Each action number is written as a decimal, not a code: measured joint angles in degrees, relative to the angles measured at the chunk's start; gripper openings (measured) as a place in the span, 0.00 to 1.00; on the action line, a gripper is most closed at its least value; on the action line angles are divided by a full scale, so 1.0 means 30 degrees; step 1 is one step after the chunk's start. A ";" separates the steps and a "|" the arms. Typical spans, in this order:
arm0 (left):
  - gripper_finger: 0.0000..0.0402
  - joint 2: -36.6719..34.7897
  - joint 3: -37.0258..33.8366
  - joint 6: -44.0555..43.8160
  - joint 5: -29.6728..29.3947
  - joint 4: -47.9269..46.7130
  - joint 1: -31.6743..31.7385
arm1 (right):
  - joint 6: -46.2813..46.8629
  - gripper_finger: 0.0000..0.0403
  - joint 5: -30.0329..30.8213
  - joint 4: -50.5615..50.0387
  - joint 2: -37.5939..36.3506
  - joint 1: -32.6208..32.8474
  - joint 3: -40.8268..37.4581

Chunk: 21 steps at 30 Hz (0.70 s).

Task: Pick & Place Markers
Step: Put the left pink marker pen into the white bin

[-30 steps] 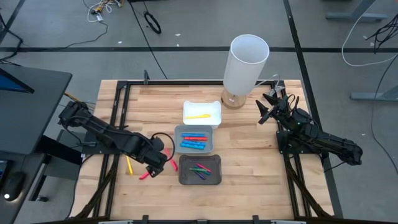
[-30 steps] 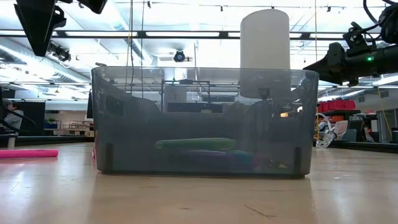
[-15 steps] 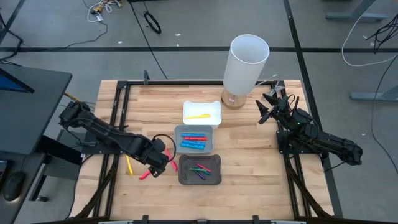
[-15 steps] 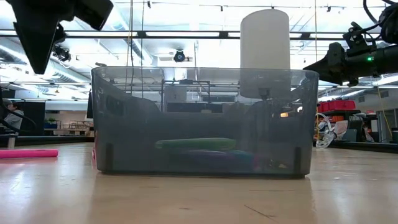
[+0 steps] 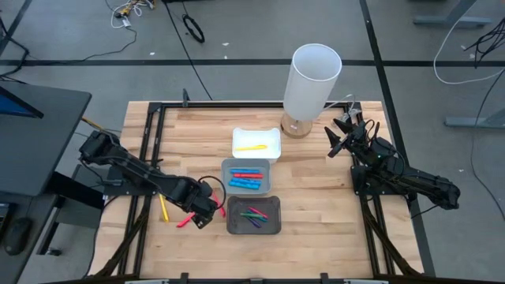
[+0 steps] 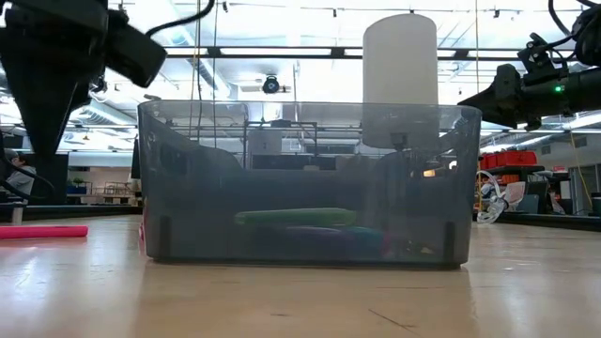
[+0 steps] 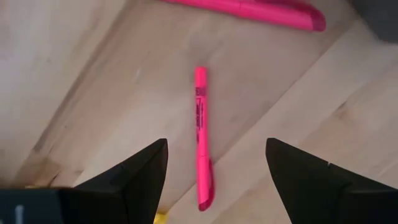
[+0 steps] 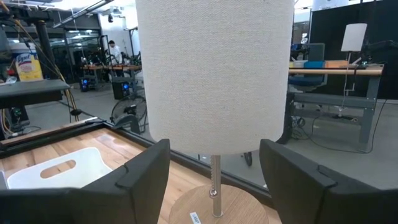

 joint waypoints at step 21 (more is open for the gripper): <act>0.69 0.1998 -0.2127 0.0621 0.0102 0.2849 -0.0425 | 0.0002 0.62 0.0001 -0.0001 0.0000 0.0000 0.0000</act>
